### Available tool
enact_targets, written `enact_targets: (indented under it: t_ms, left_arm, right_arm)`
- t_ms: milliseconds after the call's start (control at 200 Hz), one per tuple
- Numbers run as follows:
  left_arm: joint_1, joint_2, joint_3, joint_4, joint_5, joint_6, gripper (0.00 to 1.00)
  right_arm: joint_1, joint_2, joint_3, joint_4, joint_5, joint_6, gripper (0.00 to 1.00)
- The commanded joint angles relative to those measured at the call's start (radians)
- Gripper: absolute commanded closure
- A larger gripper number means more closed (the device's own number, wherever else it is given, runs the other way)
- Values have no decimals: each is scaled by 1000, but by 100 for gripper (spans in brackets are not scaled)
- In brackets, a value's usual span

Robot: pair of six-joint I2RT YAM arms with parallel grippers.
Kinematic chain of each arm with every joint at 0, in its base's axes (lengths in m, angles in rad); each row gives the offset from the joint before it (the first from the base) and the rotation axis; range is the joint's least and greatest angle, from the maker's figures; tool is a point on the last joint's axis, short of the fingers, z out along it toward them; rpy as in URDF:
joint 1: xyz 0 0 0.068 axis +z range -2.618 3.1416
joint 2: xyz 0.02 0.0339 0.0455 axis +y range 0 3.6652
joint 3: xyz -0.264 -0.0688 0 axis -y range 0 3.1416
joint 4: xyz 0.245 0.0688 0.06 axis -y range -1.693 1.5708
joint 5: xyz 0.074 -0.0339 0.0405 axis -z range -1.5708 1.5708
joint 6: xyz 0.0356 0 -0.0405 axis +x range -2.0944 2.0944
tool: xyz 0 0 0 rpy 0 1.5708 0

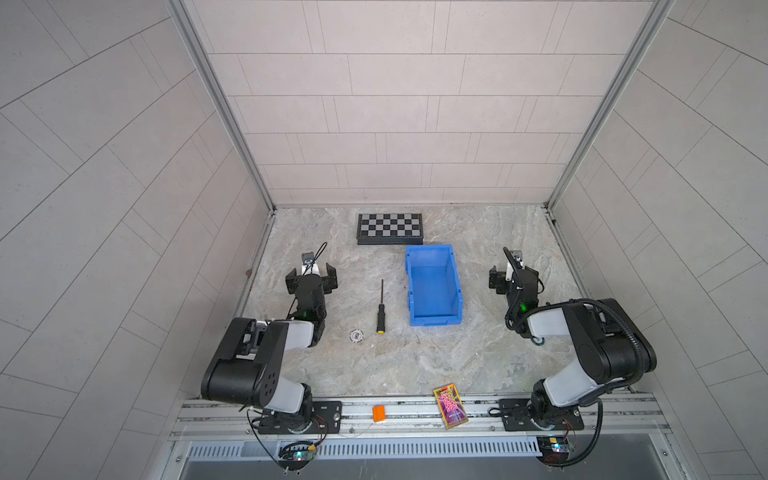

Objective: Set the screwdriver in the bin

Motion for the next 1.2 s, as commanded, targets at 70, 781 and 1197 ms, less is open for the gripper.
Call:
enact_targets:
  t_ms: [70,781,1197]
  left_arm:
    - [4,-108,17,-91,129,39,1]
    - [-198,-531,470,-1400,109,-521,1]
    - [-647,-253,515,-1600,153,-693,0]
  right_arm:
    - [-4,1,-5,5,-8,-5,1]
    - [-27,-536,437,-1302,-487,245,1]
    - [-27,-668,465,-1508,-630,211,1]
